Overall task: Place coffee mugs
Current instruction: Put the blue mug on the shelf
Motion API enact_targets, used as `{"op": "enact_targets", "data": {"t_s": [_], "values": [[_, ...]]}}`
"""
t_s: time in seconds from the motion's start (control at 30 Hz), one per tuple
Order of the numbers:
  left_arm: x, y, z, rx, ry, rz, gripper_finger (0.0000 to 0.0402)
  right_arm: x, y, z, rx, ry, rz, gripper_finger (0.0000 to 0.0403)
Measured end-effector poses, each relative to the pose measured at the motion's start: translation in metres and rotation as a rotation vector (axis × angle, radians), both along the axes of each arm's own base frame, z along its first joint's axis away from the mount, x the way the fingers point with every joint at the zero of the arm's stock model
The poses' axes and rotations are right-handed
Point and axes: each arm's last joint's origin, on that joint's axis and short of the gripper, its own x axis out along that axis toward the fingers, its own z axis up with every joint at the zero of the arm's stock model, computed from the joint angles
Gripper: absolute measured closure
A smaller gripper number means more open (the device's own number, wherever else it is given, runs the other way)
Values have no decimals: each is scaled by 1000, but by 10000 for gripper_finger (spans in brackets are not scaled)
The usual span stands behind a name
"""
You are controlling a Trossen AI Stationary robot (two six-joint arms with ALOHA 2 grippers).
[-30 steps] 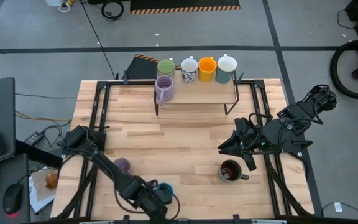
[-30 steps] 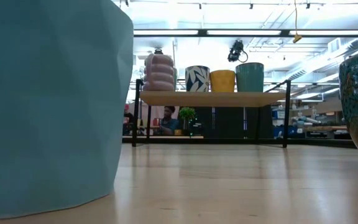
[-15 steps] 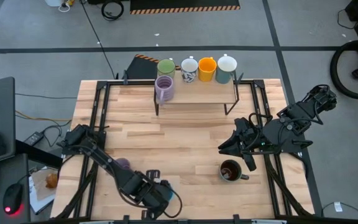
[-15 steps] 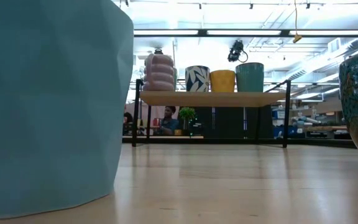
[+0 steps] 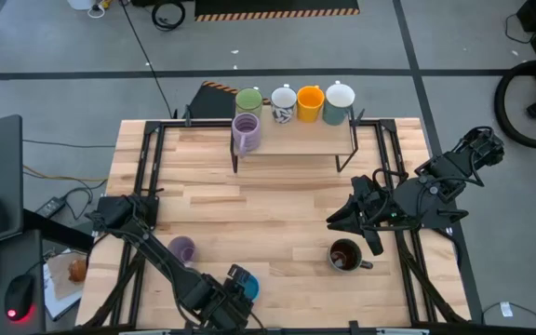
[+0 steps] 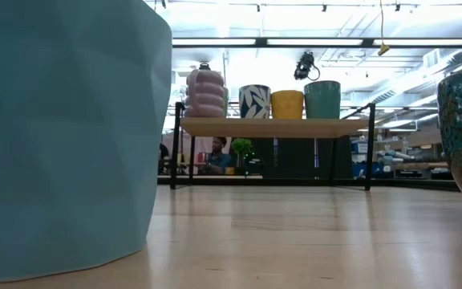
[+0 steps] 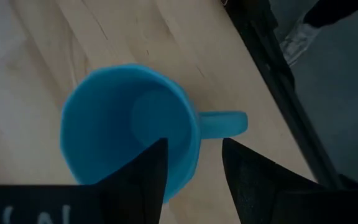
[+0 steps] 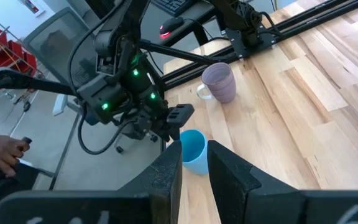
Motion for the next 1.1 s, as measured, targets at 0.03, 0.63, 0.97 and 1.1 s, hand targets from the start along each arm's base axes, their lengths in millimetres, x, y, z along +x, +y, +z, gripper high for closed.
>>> {"op": "enact_targets", "data": {"t_s": [0.03,0.63,0.97,1.1], "values": [[-1,-2,-1,19,-7,-20,243,0,0,0,-1,0,0,321],[15,3,-21,-3,47,-20,303,1,-1,0,-4,0,-7,321],[34,25,-20,-25,49,37,379,1,-1,0,-3,1,-4,321],[46,45,-14,-26,51,87,379,1,-1,0,-5,2,3,321]]}}
